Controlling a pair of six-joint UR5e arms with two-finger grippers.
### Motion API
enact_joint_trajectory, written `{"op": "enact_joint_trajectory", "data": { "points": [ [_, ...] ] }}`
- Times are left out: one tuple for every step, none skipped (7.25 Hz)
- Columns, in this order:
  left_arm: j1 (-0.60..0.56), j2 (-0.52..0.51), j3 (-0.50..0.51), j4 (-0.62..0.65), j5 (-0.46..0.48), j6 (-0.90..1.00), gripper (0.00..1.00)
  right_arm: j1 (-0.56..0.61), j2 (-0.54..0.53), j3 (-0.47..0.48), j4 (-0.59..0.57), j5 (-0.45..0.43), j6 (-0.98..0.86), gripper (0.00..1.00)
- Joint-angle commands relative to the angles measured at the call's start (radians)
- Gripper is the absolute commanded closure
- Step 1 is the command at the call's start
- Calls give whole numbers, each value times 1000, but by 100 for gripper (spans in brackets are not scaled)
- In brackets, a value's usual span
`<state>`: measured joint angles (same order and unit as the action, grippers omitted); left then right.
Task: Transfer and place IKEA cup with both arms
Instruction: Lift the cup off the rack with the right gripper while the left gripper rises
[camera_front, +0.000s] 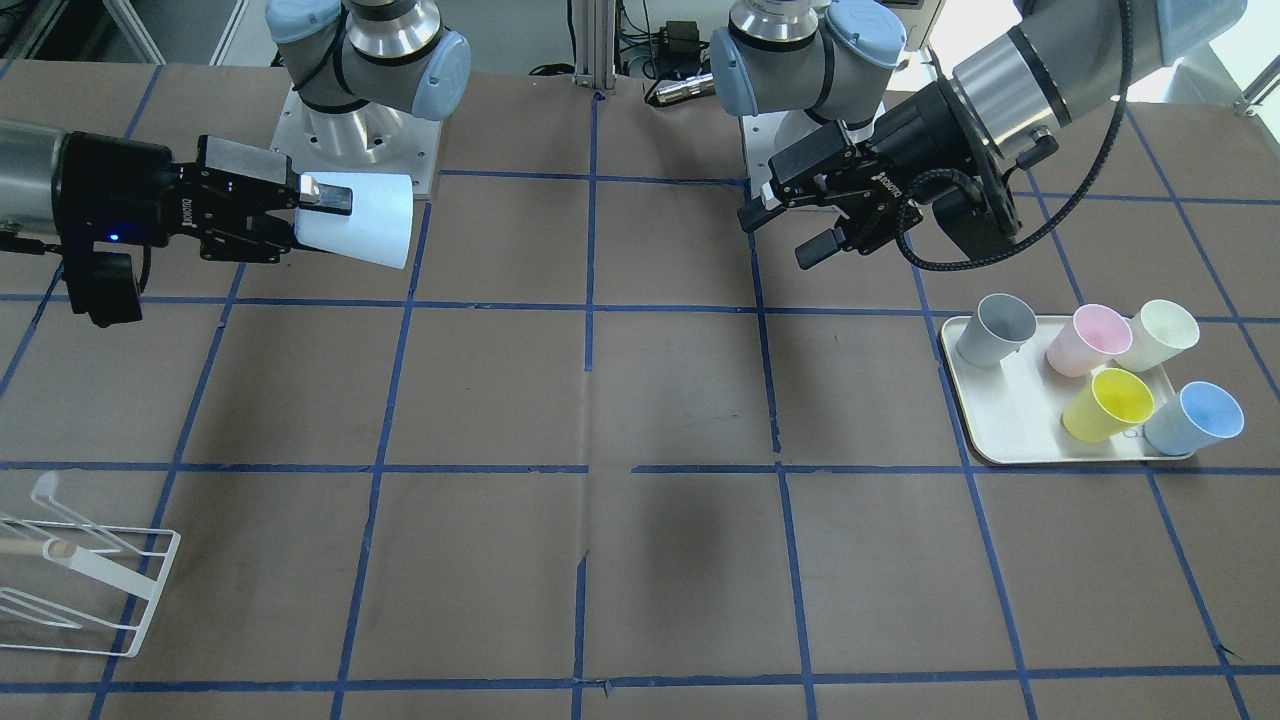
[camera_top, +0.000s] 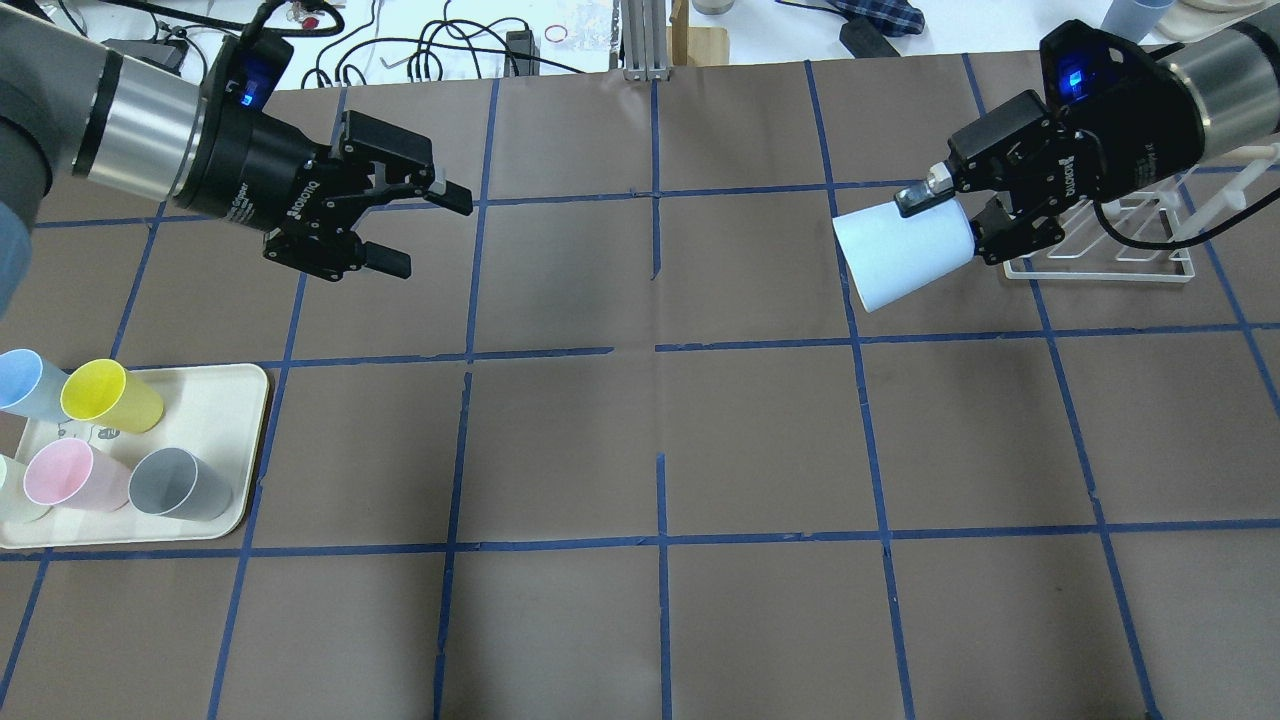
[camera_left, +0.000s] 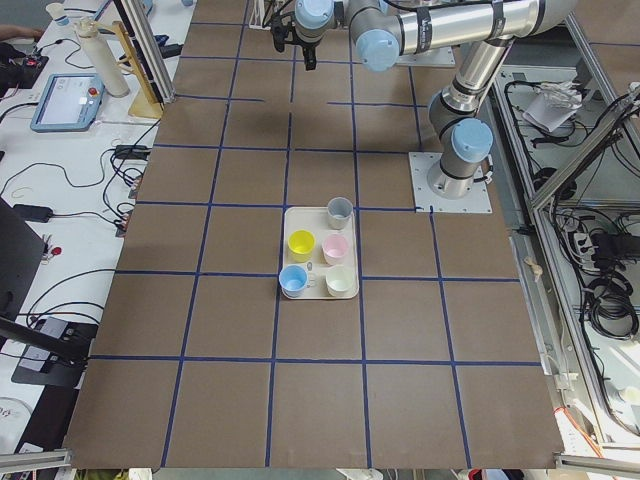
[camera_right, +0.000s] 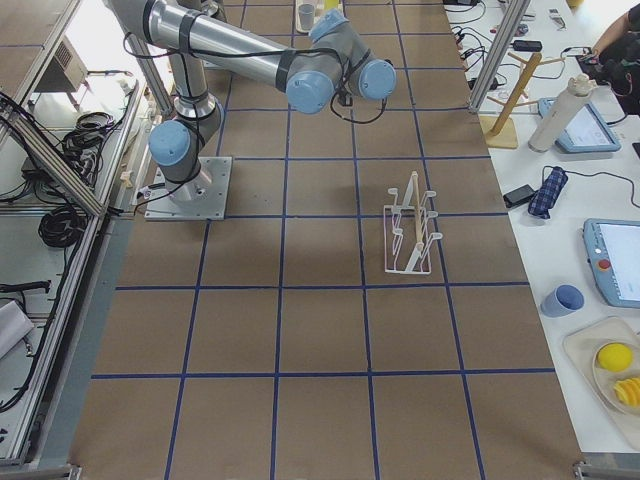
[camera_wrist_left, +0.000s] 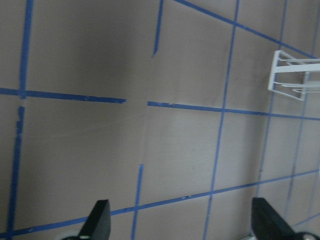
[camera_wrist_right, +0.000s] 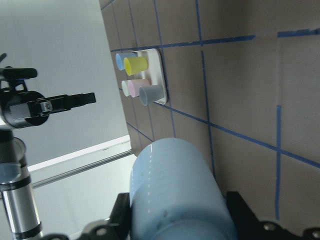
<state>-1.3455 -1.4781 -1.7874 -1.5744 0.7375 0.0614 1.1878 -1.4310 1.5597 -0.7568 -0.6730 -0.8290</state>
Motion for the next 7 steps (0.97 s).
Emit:
{"op": "enact_joint_trajectory", "data": {
  "points": [
    [20,-1,-111,-39,-354,0,0,18,6,3,225,140,-120,66],
    [13,5,-163,-38,-480,0,0,53,4,3,247,182,-130,66],
    [6,13,-193,-41,-522,0,0,99,4,3,251,225,-133,66],
    [-9,15,-235,-41,-637,-3,0,136,1,3,251,271,-134,66],
    [-30,19,-245,-39,-685,-14,0,180,1,3,251,306,-134,67],
    [-44,27,-248,-39,-701,-20,0,205,1,3,249,366,-139,67],
    [-61,42,-248,-39,-728,-49,0,223,3,3,247,398,-143,66]
  ]
}}
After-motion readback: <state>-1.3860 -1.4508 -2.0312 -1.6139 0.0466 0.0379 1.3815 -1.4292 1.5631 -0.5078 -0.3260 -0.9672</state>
